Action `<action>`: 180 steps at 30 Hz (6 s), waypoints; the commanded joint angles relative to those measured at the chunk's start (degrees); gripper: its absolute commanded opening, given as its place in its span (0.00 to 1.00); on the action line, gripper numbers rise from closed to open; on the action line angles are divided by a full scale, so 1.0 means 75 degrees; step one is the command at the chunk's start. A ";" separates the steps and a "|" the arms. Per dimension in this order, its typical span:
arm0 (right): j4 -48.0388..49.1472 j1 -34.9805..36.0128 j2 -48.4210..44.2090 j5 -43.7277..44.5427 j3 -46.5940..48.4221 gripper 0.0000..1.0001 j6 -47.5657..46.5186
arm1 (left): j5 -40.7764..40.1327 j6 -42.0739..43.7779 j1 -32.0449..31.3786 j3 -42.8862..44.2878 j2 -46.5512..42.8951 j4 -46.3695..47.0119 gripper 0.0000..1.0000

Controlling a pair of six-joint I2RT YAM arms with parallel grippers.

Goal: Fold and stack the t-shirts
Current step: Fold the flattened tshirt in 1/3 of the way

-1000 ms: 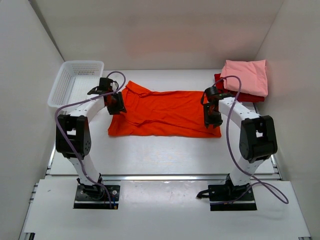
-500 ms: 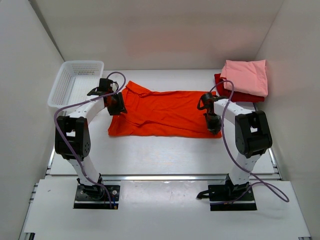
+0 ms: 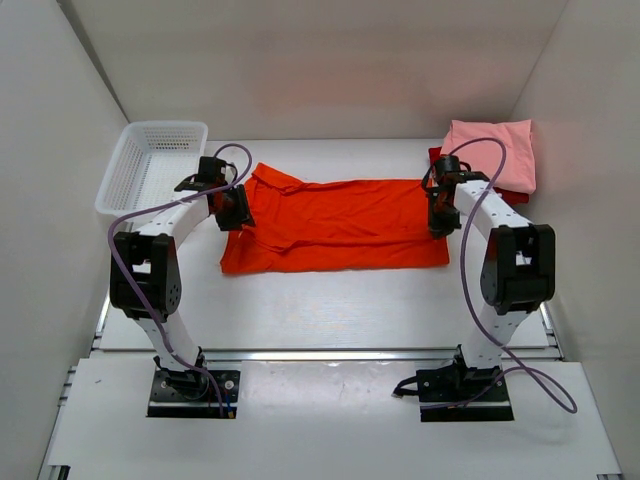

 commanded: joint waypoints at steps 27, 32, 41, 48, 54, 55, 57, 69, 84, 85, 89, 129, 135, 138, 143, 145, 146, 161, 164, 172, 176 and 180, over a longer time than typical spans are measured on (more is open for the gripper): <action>-0.0115 -0.0224 0.0455 -0.0436 -0.0704 0.00 0.1305 | -0.0322 -0.0388 -0.0774 -0.0582 0.0606 0.0529 0.50; -0.0526 -0.0365 0.0127 -0.0694 -0.1326 0.01 0.1423 | -0.0276 -0.0107 -0.0692 -0.1156 0.0279 0.0295 0.49; -0.0960 -0.0341 -0.0481 -0.0543 -0.1690 0.00 0.1457 | 0.0064 0.0152 -0.0622 -0.2269 -0.1102 0.0024 0.51; -0.0141 -0.0107 -0.1781 -0.0695 -0.1841 0.19 0.0919 | 0.0452 0.0023 -0.0469 -0.1511 -0.1855 -0.0104 0.56; 0.0785 -0.0504 -0.1820 -0.1374 -0.1796 0.22 0.0427 | 0.0416 -0.0294 -0.0574 -0.1508 -0.2113 0.0199 0.57; 0.0821 -0.0575 -0.1737 -0.1421 -0.1749 0.23 0.0403 | 0.0497 -0.0363 -0.0586 -0.1566 -0.2159 0.0270 0.58; 0.1101 -0.0622 -0.1410 -0.1561 -0.1690 0.26 0.0286 | 0.0428 -0.0399 -0.0610 -0.1648 -0.2113 0.0352 0.57; 0.1583 -0.0622 -0.0202 -0.1340 -0.0730 0.30 0.0379 | 0.0288 -0.0587 -0.0762 -0.2024 -0.1902 0.0809 0.58; 0.1619 -0.0622 -0.0072 -0.1292 -0.0682 0.00 0.0426 | 0.0147 -0.0704 -0.1172 -0.2246 -0.1305 0.1161 0.57; 0.1665 -0.0622 -0.0049 -0.1316 -0.0693 0.00 0.0403 | 0.0193 -0.0727 -0.1161 -0.2235 -0.1281 0.1103 0.56; 0.1630 -0.0622 -0.0073 -0.1350 -0.0682 0.00 0.0438 | 0.0146 -0.0669 -0.1313 -0.2141 -0.0988 0.0974 0.60; -0.0479 -0.0622 -0.4793 -0.1175 -0.3411 0.00 0.1188 | 0.0205 -0.0880 -0.1676 -0.3265 -0.5286 -0.0714 0.00; -0.1134 -0.0927 -0.5438 -0.1011 -0.3682 0.00 0.1446 | 0.0533 -0.1043 -0.1699 -0.3711 -0.6189 -0.1147 0.00; -0.1567 -0.1032 -0.5719 -0.0941 -0.3658 0.00 0.1610 | 0.0556 -0.0986 -0.1770 -0.3840 -0.6390 -0.1299 0.00; -0.1803 -0.1091 -0.6037 -0.1058 -0.3811 0.00 0.1657 | 0.0604 -0.0997 -0.1735 -0.3957 -0.6519 -0.1452 0.00; -0.1746 -0.1103 -0.5990 -0.1092 -0.3869 0.00 0.1587 | 0.0545 -0.0927 -0.1747 -0.3841 -0.6449 -0.1487 0.00; -0.1745 -0.1045 -0.5967 -0.1082 -0.3881 0.00 0.1598 | 0.0568 -0.0892 -0.1723 -0.3840 -0.6414 -0.1487 0.00; -0.1159 -0.0986 -0.3917 -0.1281 -0.3155 0.00 0.1153 | 0.0557 -0.0446 -0.1243 -0.2552 -0.4213 -0.0879 0.00; -0.0995 -0.1021 -0.3274 -0.1234 -0.2815 0.00 0.1072 | 0.0557 -0.0294 -0.1173 -0.2154 -0.3592 -0.0808 0.00; -0.0808 -0.1033 -0.1538 -0.1152 -0.1550 0.00 0.0942 | 0.0568 -0.0095 -0.1091 -0.1204 -0.2160 -0.0586 0.00; -0.0726 -0.0986 -0.0719 -0.1174 -0.0871 0.00 0.0895 | 0.0580 -0.0071 -0.0962 -0.0923 -0.1633 -0.0526 0.00; -0.0644 -0.0892 -0.0050 -0.1152 -0.0414 0.00 0.0848 | 0.0312 -0.0013 -0.0938 -0.0653 -0.1199 -0.0479 0.00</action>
